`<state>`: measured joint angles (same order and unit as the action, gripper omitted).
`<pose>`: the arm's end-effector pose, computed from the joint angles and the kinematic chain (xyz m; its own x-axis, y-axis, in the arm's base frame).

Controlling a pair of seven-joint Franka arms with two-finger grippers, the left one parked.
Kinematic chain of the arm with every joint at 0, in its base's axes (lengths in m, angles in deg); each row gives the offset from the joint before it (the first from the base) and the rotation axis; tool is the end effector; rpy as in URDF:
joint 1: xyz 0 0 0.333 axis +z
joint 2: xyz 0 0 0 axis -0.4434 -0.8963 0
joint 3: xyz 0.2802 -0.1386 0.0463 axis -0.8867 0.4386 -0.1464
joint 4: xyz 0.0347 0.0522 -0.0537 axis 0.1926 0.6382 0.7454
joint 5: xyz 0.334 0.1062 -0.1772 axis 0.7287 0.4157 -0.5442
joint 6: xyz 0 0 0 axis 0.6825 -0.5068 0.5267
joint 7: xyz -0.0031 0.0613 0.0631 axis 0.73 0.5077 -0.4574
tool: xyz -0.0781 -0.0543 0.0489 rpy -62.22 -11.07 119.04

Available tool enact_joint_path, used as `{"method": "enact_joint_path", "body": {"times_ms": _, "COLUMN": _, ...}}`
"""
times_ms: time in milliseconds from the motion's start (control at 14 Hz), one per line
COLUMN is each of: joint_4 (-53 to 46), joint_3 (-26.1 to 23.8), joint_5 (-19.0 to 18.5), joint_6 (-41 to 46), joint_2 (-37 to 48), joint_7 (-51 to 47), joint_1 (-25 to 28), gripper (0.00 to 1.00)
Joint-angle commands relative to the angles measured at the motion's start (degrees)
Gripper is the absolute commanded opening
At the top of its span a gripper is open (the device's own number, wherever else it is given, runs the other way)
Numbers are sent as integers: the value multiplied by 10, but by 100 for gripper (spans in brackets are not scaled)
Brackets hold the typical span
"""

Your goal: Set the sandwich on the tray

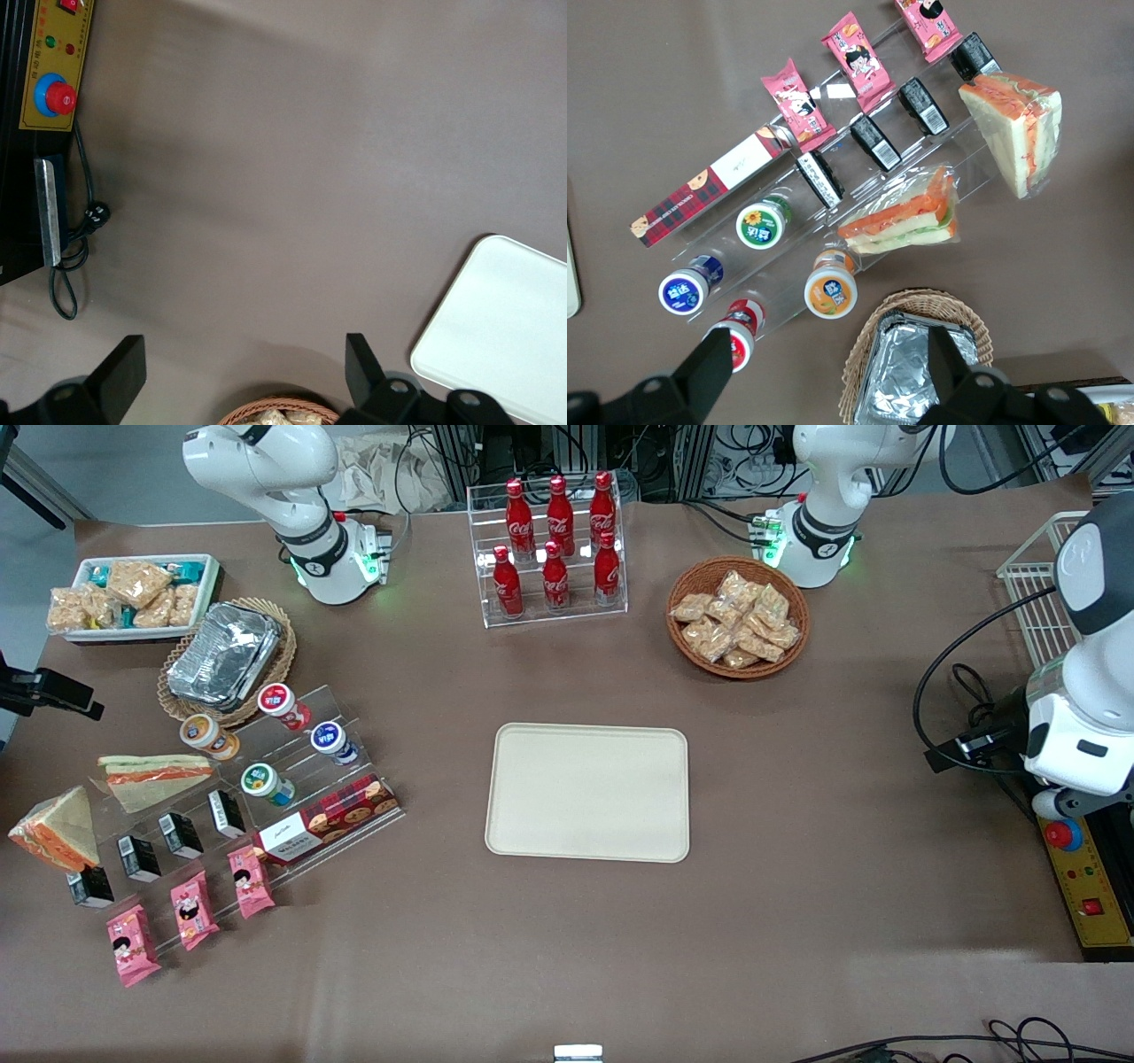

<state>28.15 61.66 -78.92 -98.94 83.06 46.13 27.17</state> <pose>0.5346 -0.1152 0.5951 0.9917 -0.1211 -0.0425 -0.1212 -0.9926 -0.0007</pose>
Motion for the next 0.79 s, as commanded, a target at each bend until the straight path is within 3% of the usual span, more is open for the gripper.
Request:
{"method": "enact_joint_path", "body": {"times_ms": 0, "joint_4": -5, "joint_3": -1, "joint_5": 12, "joint_6": -4, "joint_2": 0, "joint_7": -3, "joint_1": -3, "gripper": 98}}
{"method": "enact_joint_path", "body": {"times_ms": 429, "joint_4": -6, "joint_3": 6, "joint_5": 12, "joint_6": -5, "joint_2": 0, "joint_7": 25, "joint_1": -5, "gripper": 98}}
{"method": "enact_joint_path", "body": {"times_ms": 714, "joint_4": -7, "joint_3": 28, "joint_5": 12, "joint_6": -13, "joint_2": 2, "joint_7": 130, "joint_1": -8, "gripper": 98}}
